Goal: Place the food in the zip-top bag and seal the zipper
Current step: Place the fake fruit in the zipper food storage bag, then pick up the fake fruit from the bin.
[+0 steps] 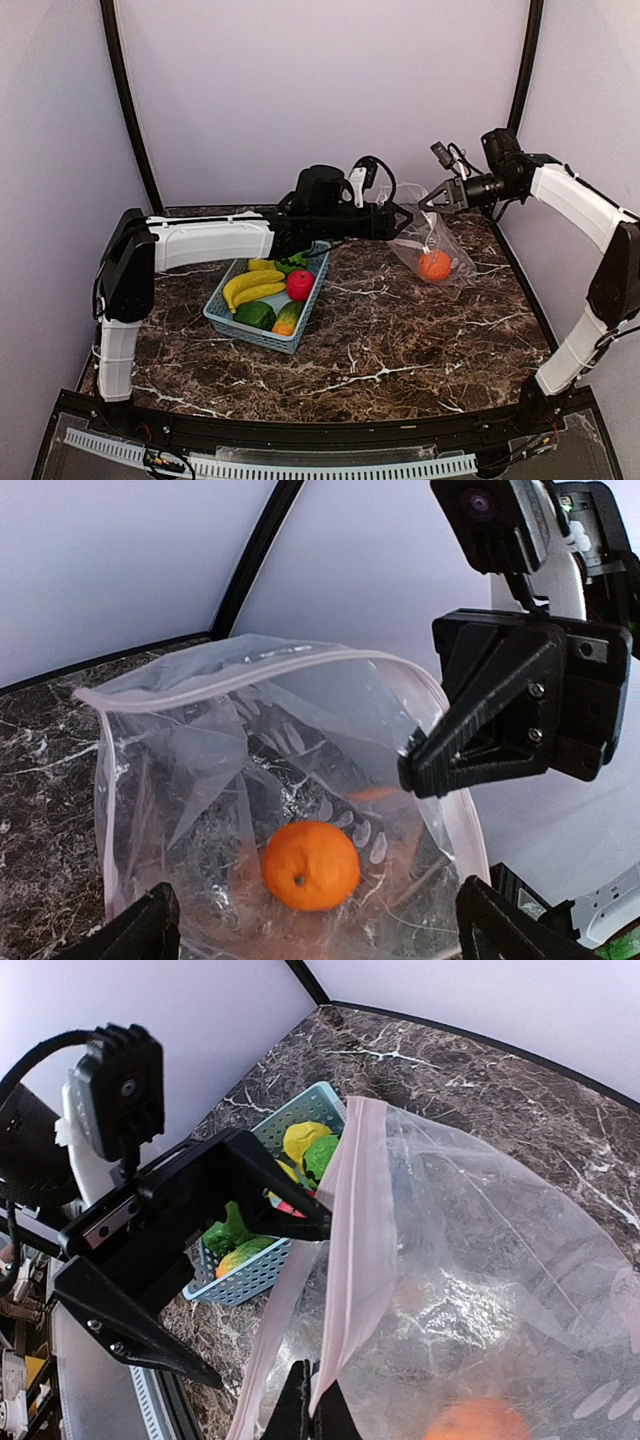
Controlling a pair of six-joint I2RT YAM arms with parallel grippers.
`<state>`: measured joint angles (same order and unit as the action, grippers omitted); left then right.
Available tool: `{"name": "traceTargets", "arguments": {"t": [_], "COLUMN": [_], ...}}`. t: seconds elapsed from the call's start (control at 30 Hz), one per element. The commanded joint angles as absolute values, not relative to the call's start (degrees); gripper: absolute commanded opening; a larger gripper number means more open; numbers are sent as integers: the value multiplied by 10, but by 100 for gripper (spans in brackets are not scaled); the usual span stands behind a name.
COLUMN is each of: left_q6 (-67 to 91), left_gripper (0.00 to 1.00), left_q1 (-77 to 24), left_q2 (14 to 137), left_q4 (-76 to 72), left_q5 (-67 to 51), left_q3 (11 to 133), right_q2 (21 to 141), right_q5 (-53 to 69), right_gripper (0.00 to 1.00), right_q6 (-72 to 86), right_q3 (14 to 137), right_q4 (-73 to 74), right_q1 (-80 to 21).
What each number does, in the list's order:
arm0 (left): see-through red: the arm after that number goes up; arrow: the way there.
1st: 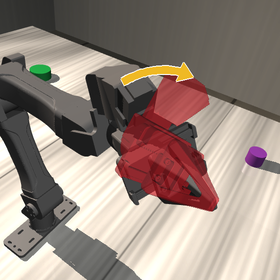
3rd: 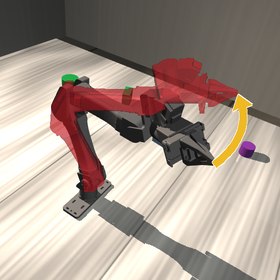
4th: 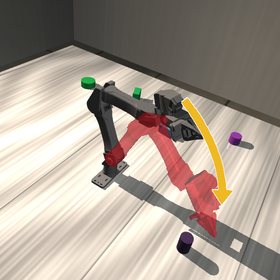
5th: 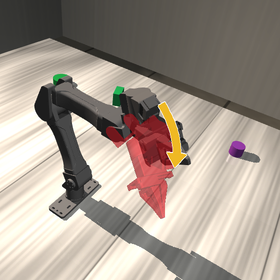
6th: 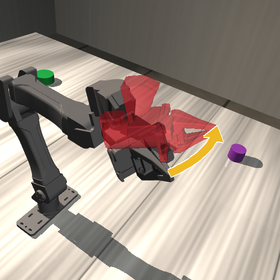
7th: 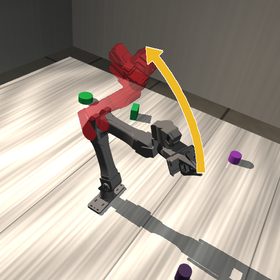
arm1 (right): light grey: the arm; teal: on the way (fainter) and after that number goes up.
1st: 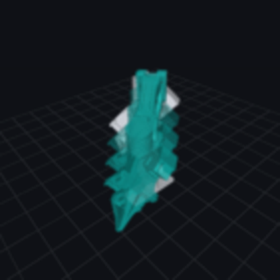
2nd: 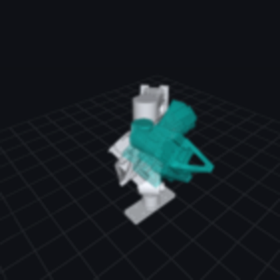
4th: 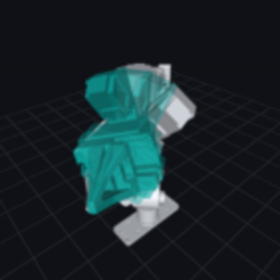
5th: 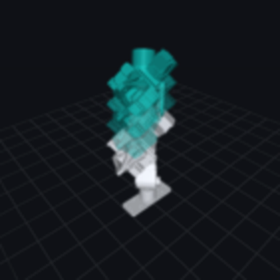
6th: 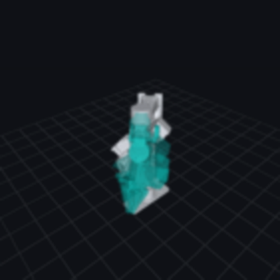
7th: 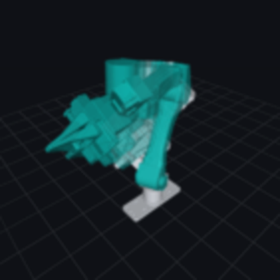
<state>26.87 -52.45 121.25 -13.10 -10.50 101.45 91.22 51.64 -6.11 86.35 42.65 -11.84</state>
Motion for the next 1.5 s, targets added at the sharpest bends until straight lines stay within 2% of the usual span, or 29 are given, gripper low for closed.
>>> {"name": "traceTargets", "arguments": {"t": [0.0, 0.2, 0.37, 0.57, 0.8, 0.93, 1.07, 1.2, 1.47], "left_q6": [230, 147, 93, 76, 99, 122, 131, 146, 186], "left_gripper": [95, 93, 93, 93, 90, 87, 89, 92, 85], "left_q1": [-529, -530, -520, -501, -488, -471, -463, -446, -426], "left_q2": [1158, 1088, 1014, 934, 878, 881, 905, 936, 1039], "left_q4": [-100, 16, 146, 261, 377, 437, 476, 456, 393], "left_q5": [-124, -112, -7, 84, 102, 87, 91, 79, 14], "left_q3": [1031, 1009, 949, 854, 799, 783, 785, 804, 897], "right_q2": [915, 924, 916, 904, 880, 875, 871, 873, 864], "right_q5": [509, 496, 468, 498, 522, 526, 528, 530, 518], "right_gripper": [0, 0, 0, 0, 0, 0, 0, 0, 0], "right_q6": [-61, -78, -105, -111, -105, -105, -105, -103, -106], "right_q3": [880, 907, 922, 885, 830, 821, 816, 815, 806], "right_q4": [409, 410, 410, 394, 359, 359, 357, 355, 356], "right_q1": [-95, -51, -40, -40, -41, -41, -41, -43, -44]}}
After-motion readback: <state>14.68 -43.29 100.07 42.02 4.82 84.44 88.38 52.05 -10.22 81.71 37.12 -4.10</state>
